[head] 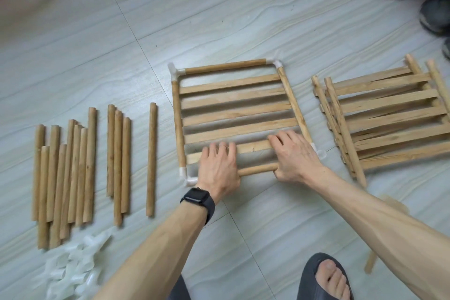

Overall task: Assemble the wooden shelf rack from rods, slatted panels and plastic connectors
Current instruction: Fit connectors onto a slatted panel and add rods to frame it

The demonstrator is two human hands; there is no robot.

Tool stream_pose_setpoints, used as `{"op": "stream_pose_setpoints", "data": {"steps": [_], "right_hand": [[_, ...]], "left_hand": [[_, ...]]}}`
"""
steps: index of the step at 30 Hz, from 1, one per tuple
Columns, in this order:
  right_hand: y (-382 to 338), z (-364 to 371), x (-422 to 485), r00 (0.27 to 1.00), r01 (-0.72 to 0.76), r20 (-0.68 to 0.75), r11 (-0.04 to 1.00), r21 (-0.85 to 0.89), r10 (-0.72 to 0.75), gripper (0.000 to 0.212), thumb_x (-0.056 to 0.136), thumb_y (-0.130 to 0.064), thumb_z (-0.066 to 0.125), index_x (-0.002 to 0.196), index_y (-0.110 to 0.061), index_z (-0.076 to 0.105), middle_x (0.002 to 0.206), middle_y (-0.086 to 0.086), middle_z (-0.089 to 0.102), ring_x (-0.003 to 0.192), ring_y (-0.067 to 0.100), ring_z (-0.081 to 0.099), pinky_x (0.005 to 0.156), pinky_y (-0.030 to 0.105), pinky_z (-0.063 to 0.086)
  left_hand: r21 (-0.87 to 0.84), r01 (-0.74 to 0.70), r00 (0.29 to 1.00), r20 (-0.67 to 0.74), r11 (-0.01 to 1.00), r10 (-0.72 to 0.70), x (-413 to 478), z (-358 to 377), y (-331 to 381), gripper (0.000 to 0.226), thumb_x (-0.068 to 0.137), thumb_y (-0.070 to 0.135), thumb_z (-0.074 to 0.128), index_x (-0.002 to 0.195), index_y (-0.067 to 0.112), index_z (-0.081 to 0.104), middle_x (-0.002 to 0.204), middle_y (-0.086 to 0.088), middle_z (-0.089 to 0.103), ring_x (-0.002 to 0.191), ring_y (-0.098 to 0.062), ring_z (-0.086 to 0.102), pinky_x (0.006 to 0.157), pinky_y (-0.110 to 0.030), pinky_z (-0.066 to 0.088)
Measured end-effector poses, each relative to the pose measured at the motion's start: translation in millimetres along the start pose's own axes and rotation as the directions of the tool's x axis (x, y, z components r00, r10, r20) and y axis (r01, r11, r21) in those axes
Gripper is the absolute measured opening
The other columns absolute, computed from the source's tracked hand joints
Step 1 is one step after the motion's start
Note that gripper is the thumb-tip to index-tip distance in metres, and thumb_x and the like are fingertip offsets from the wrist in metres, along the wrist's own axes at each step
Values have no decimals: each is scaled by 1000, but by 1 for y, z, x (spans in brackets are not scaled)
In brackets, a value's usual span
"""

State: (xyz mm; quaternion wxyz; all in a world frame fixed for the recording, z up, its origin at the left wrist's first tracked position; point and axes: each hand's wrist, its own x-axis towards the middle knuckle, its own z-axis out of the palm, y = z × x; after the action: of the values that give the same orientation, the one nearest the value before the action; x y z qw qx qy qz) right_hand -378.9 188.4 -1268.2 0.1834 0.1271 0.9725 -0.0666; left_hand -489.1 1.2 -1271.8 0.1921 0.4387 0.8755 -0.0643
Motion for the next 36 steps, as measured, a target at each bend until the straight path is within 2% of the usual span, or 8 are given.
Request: {"op": "stream_pose_setpoints", "data": {"steps": [6, 12, 17, 21, 26, 31, 34, 36], "right_hand": [[4, 21, -28, 990, -15, 138, 999, 49, 8, 89, 63, -40, 65, 144, -15, 39, 150, 10, 33, 137, 30, 35, 117, 38, 31], [-8, 25, -33, 999, 2, -39, 973, 233, 7, 71, 77, -55, 53, 139, -21, 50, 147, 8, 39, 132, 29, 41, 107, 48, 44], [-3, 36, -6, 978, -204, 72, 970, 128, 196, 80, 90, -80, 20, 155, -49, -16, 163, 3, -34, 148, 32, -35, 122, 62, -4], [-2, 46, -7, 944, -210, 248, 976, -52, 217, 80, 85, -86, 2, 143, -49, -39, 152, 7, -51, 131, 38, -56, 112, 78, 4], [-16, 22, 5, 856, -247, 427, 955, -162, 293, 82, 90, -81, 9, 145, -43, -38, 154, 15, -46, 134, 52, -46, 111, 72, 25], [-50, -12, 30, 759, -251, 512, 906, -340, 402, 84, 101, -63, 32, 159, -27, -15, 164, 31, -12, 146, 63, -3, 117, 67, 20], [-75, -20, 37, 883, -174, 373, 937, -303, 284, 72, 100, -48, 39, 158, -12, 21, 162, 25, 21, 148, 53, 12, 117, 60, 24], [-89, -20, 40, 944, -100, 290, 976, -195, 155, 74, 98, -53, 41, 159, -20, 15, 167, 14, 13, 151, 49, 7, 117, 60, 24]], "left_hand": [[15, -259, 959, -117, 966, 259, -23, 21, -13, 86, 91, 76, 31, 147, 12, 42, 144, -13, 49, 126, -31, 48, 102, -45, 42], [-221, 239, 968, -19, 945, -250, -20, 36, -60, 83, 98, 68, 17, 161, 22, -9, 167, -6, -17, 153, -28, -21, 124, -53, -6], [-180, 182, 983, 25, 967, -180, -25, 60, -78, 82, 98, 67, 12, 156, 21, -23, 160, 7, -36, 145, -22, -41, 125, -50, -6], [-111, 173, 984, 72, 979, -166, -21, 58, -80, 85, 93, 72, 4, 155, 23, -27, 158, 9, -39, 142, -23, -45, 124, -51, -6], [5, 199, 964, 182, 980, -196, -15, 41, -71, 86, 96, 72, 7, 152, 19, -31, 158, 4, -40, 143, -31, -41, 122, -61, -4], [-53, 151, 957, 259, 987, -132, -11, 5, -72, 85, 102, 61, 31, 161, 17, -11, 168, 1, -17, 151, -32, -26, 122, -61, 2], [-288, 158, 985, 116, 944, -129, -15, -11, -95, 67, 100, 53, 43, 159, 27, 23, 168, 0, 16, 155, -24, 7, 124, -51, 13], [-375, 256, 950, -70, 891, -303, -25, -13, -115, 60, 98, 47, 48, 153, 28, 34, 163, -4, 30, 150, -23, 24, 120, -42, 24]]}}
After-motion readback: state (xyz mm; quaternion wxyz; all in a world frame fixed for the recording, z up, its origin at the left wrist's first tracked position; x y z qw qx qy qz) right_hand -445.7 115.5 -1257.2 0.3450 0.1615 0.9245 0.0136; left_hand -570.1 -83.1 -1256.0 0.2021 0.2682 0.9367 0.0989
